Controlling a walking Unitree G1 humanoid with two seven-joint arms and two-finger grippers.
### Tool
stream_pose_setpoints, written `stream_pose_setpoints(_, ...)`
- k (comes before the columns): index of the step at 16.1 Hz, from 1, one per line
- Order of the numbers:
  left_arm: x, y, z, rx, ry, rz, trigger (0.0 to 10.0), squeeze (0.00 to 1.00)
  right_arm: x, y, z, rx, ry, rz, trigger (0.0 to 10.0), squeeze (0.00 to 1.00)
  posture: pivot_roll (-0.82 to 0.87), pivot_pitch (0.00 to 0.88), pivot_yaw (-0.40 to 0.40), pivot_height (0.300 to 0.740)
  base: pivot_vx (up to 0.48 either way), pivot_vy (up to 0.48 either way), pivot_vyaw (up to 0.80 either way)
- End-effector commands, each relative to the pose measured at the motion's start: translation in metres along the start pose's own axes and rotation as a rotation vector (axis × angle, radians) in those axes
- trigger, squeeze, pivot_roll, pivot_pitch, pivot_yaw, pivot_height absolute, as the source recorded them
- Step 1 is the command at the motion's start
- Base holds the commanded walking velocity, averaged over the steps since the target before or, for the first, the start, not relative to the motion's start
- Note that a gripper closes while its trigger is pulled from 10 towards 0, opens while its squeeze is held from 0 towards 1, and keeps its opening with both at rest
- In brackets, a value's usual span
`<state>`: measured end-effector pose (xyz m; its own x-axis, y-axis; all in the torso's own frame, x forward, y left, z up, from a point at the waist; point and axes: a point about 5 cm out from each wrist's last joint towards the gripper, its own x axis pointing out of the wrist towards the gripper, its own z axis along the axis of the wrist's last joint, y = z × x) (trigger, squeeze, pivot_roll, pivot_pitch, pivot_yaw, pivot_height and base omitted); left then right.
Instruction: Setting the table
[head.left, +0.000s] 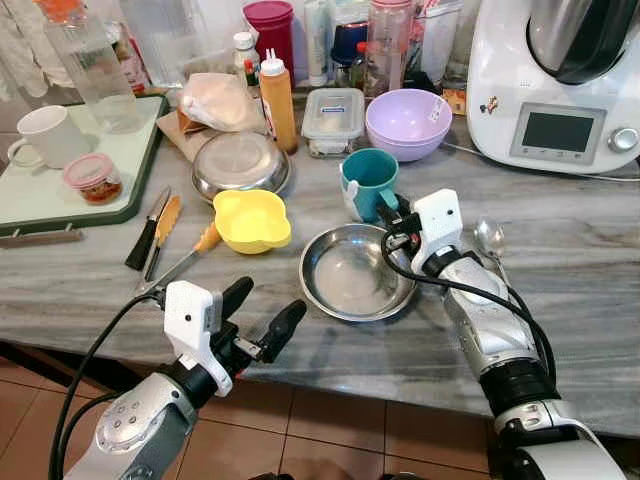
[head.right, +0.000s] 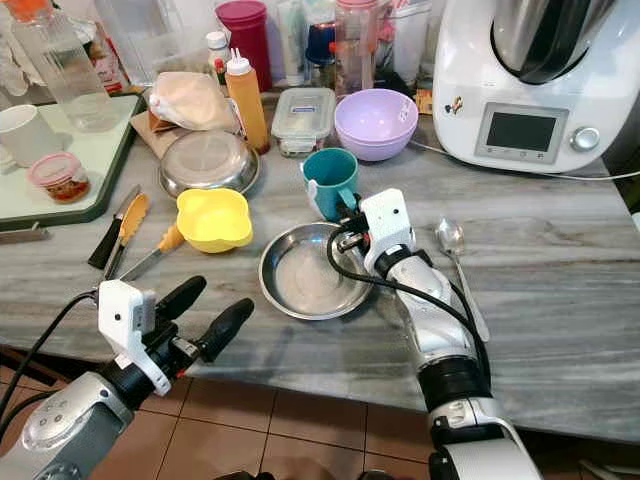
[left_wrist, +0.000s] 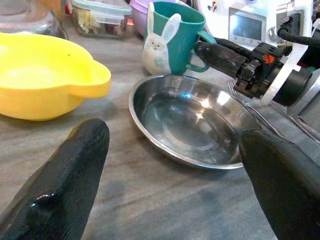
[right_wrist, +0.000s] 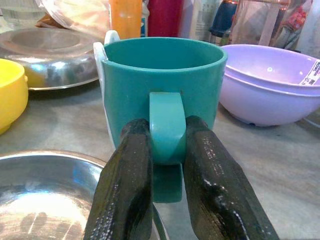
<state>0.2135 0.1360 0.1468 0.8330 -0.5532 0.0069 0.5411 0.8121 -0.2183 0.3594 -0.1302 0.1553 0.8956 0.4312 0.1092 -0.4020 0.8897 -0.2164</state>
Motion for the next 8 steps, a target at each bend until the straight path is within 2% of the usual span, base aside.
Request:
stream_pose_setpoints(1,0.000,0.001,-0.002,-0.002,0.008,0.001,10.0,0.00,0.002,0.002,0.008,-0.024,-0.037,-0.007,10.0,0.00,-0.07,0.131,0.080,0.740,0.000,0.000,0.00)
stream_pose_setpoints(3,0.000,0.001,-0.002,-0.003,0.008,0.002,10.0,0.00,0.001,0.004,0.007,-0.004,-0.033,-0.011,10.0,0.00,-0.07,0.131,0.080,0.740,0.000,0.000,0.00)
stream_pose_setpoints(4,0.001,0.001,-0.003,-0.005,0.009,0.000,10.0,0.00,0.000,0.005,0.004,0.019,-0.029,-0.019,10.0,1.00,-0.07,0.131,0.080,0.740,0.000,0.000,0.00)
stream_pose_setpoints(8,0.002,0.000,-0.004,-0.007,0.011,-0.004,10.0,0.00,-0.003,0.011,-0.004,0.034,0.006,-0.016,10.0,1.00,-0.07,0.131,0.082,0.740,0.000,0.000,0.00)
